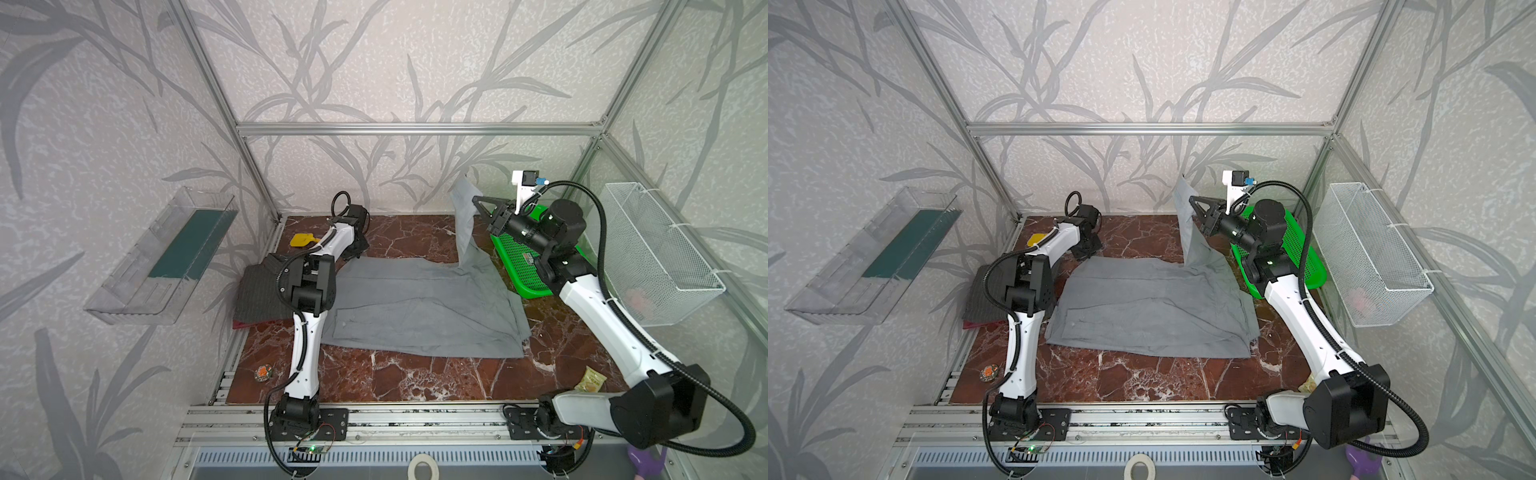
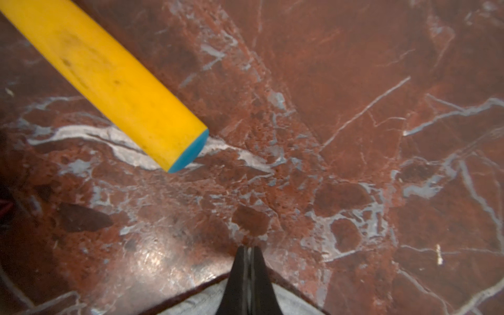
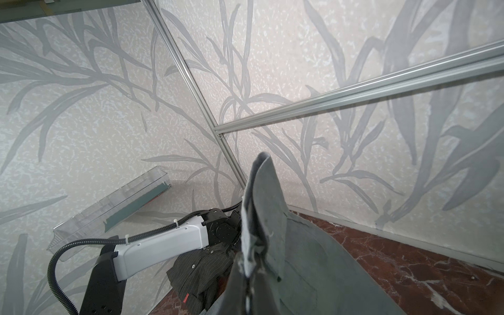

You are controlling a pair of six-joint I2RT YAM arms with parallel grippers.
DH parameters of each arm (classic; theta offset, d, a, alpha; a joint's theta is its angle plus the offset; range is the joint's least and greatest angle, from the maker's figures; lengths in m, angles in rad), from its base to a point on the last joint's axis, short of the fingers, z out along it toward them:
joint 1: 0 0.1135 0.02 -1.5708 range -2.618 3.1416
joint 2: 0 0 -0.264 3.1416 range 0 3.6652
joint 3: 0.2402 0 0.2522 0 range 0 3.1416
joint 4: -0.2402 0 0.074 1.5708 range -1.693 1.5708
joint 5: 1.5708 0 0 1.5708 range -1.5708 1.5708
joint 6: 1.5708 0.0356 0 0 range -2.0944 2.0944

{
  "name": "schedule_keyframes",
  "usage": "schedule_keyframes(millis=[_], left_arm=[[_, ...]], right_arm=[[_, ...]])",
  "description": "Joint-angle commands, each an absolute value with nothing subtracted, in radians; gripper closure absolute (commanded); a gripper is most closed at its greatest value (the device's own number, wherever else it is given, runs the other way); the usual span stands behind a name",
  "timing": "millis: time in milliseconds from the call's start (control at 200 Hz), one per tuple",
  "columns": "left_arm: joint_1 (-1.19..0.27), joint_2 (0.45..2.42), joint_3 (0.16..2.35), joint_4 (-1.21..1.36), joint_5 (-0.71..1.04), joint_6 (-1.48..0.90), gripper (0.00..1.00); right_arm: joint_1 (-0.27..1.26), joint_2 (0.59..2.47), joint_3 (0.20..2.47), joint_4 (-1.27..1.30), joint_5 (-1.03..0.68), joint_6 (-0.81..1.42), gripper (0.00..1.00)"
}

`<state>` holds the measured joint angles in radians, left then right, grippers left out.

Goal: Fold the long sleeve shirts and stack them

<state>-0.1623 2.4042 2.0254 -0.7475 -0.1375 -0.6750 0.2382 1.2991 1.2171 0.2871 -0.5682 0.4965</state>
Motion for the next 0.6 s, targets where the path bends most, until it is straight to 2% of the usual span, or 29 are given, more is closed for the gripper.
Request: schedule_keyframes(millis=[0, 190, 400, 595], left_arm=[[-0.158, 2.285, 1.957, -0.681, -0.154, -0.634, 1.0], [-0.159, 2.091, 1.698, -0.449, -0.18, -0.589, 1.0], [-0.161, 1.872, 1.347, -0.089, -0.159, -0.545, 1.0], [-0.175, 1.756, 1.126, 0.103, -0.166, -0.549, 1.0]], right_arm=[[0.238, 1.235, 1.222, 0.272, -0.5, 0.472, 1.0], [0.234, 1.169, 1.194, 0.254, -0.433, 0.473, 1.0], [0.233, 1.1, 1.168, 0.249, -0.439, 0.5, 1.0], [0.233, 1.012, 1.093, 0.218, -0.438, 0.532, 1.0]])
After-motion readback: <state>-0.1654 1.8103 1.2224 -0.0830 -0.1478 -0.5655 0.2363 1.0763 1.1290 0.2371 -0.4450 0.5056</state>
